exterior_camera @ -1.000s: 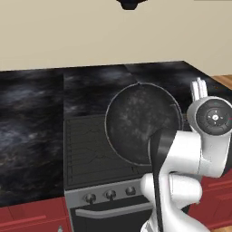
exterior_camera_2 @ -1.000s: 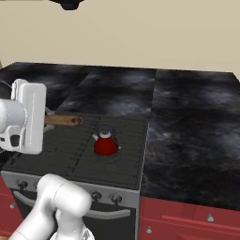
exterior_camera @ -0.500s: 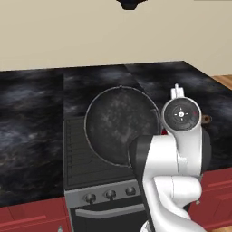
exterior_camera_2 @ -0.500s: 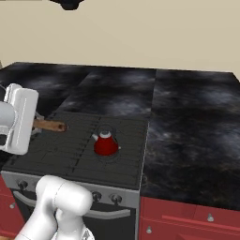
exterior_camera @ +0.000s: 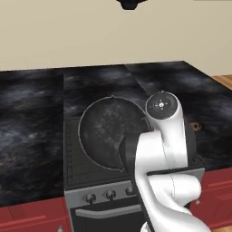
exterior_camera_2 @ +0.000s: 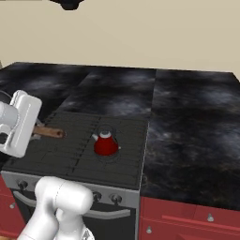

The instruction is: Pick the pan from the cabinet and place it on the stove. Then turn on the stove burner for the pan.

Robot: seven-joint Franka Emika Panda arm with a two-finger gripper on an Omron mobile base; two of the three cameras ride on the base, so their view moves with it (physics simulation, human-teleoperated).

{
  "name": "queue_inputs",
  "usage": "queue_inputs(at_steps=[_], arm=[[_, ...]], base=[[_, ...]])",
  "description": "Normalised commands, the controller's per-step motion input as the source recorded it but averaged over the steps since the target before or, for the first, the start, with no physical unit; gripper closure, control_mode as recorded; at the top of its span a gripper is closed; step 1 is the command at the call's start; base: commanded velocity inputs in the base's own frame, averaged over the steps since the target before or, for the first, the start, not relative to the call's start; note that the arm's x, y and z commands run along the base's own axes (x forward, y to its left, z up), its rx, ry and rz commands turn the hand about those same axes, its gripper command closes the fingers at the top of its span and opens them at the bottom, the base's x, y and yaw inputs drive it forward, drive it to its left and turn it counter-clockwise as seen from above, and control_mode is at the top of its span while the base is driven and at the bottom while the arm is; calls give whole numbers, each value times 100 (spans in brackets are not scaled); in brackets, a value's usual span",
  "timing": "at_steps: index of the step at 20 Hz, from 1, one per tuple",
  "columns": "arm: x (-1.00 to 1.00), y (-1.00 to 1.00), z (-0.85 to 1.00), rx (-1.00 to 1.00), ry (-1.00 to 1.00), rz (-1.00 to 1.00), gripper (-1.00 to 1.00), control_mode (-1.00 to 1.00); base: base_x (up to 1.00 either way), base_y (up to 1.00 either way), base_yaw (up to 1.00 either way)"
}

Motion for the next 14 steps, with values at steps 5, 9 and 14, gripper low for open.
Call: queue_inputs(at_steps=[5,9,14], arm=[[0,0,-49,1,3,-2,100,-100],[5,0,-33,1,2,-3,100,-100],[30,0,-16,5,8,-5,100,-100]], base=[[0,0,0],[0,0,0],[0,0,0]])
